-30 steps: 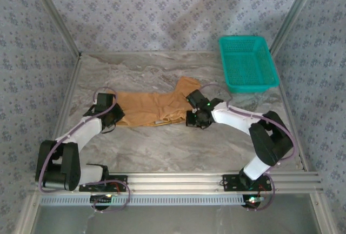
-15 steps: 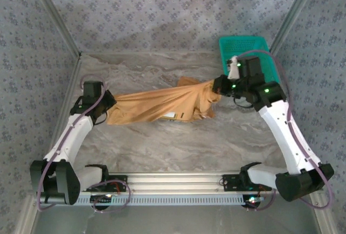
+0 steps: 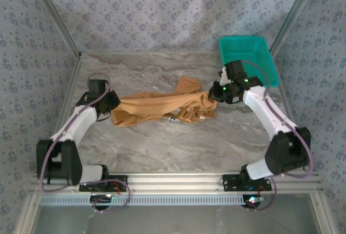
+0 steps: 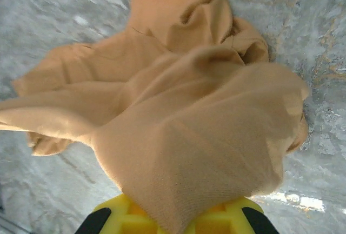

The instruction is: Fold the inside-out t-shirt

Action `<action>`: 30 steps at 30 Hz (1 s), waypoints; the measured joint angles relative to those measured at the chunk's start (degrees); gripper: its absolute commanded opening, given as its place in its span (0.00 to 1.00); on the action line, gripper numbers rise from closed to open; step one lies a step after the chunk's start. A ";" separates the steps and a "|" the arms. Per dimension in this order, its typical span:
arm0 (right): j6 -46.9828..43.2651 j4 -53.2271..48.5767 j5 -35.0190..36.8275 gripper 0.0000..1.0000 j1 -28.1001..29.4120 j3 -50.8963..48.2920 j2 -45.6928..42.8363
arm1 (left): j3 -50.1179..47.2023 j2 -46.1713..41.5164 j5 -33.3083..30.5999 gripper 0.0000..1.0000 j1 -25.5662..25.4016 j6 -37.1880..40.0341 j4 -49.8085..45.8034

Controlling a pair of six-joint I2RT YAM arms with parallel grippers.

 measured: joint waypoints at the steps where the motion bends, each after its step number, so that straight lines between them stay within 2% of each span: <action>1: -0.02 0.11 0.85 0.00 0.33 0.52 1.79 | 1.05 2.64 0.35 0.00 -0.04 0.02 -0.13; 6: 0.13 0.11 9.33 0.00 -0.11 7.41 11.08 | 14.40 15.89 1.44 0.00 -0.20 0.44 -1.05; 11: 0.17 0.63 15.69 0.00 -2.05 14.82 16.17 | 29.09 25.83 3.15 0.00 -0.20 0.70 0.39; 12: 0.20 0.87 16.48 0.00 -2.34 15.91 17.18 | 31.39 27.98 3.67 0.10 -0.17 0.85 0.50; 13: 0.20 1.07 17.16 0.00 -2.51 16.68 18.03 | 33.00 29.88 4.44 0.27 -0.13 0.94 0.72; 14: 0.20 1.22 17.53 0.00 -2.62 17.20 18.80 | 34.14 31.61 5.14 0.38 -0.02 1.03 1.07; 16: 0.17 1.36 17.94 0.00 -2.56 18.08 20.52 | 35.17 34.60 6.49 0.54 0.26 1.20 1.38; 17: 0.17 1.36 17.97 0.00 -2.47 18.34 21.27 | 35.15 35.41 7.15 0.57 0.42 1.16 1.25; 19: 0.15 1.31 17.92 0.00 -1.92 18.82 22.67 | 34.27 36.09 8.41 0.58 0.57 1.31 1.29; 24: 0.13 1.33 17.86 0.00 -0.46 20.22 23.87 | 28.55 33.70 11.91 0.49 0.66 0.50 3.54; 30: 0.11 1.31 17.81 0.00 -0.02 20.37 24.02 | 21.20 30.73 14.97 0.44 -1.84 -2.47 7.32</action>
